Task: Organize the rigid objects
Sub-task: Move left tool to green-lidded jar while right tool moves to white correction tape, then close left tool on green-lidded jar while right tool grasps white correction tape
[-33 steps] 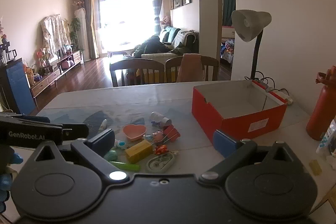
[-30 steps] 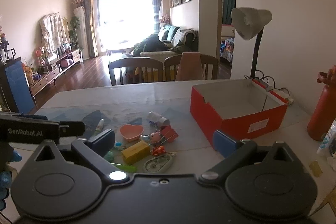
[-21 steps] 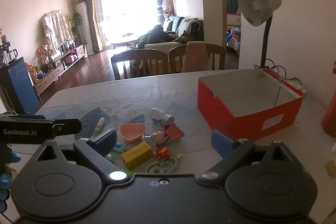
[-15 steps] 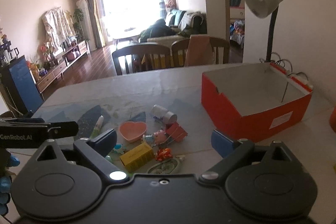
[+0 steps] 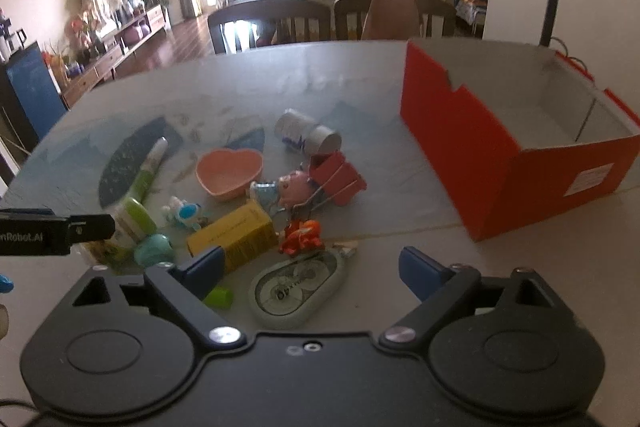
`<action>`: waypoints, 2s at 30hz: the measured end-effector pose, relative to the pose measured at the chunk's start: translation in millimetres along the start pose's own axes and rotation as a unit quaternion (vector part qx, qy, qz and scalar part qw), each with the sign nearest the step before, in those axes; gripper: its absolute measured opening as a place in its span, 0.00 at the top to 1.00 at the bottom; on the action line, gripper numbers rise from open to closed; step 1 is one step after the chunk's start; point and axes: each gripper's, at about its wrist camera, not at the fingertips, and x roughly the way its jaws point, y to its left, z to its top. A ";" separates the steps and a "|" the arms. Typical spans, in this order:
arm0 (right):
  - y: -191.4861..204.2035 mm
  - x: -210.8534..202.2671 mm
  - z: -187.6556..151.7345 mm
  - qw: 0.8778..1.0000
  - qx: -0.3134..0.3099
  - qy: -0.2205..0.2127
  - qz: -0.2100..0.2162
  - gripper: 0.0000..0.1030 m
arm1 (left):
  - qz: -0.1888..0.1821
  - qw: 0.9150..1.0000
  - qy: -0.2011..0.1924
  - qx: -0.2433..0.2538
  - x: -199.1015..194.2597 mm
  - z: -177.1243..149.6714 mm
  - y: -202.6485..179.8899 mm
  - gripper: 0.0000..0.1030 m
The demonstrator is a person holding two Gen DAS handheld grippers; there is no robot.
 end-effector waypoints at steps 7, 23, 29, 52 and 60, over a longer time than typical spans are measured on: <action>1.6 39.3 10.0 0.999 0.015 0.038 -0.025 0.16 | 0.025 0.999 0.020 -0.002 31.1 -1.0 2.5 0.01; 10.6 58.1 -8.4 0.995 0.006 0.083 -0.050 0.30 | 0.035 0.999 0.028 -0.001 46.6 -5.7 -0.1 0.23; 3.4 47.2 -17.8 0.996 0.000 0.076 -0.055 0.43 | 0.017 1.000 0.025 0.008 43.4 -5.8 -4.9 0.45; -21.0 -39.3 -18.5 0.998 0.052 0.012 -0.036 0.50 | -0.017 0.999 0.027 -0.024 -2.2 -13.0 -6.2 0.57; -23.1 -78.0 -4.5 0.999 0.044 -0.013 -0.029 0.50 | -0.059 0.998 0.018 -0.011 -37.1 -2.8 -27.9 0.57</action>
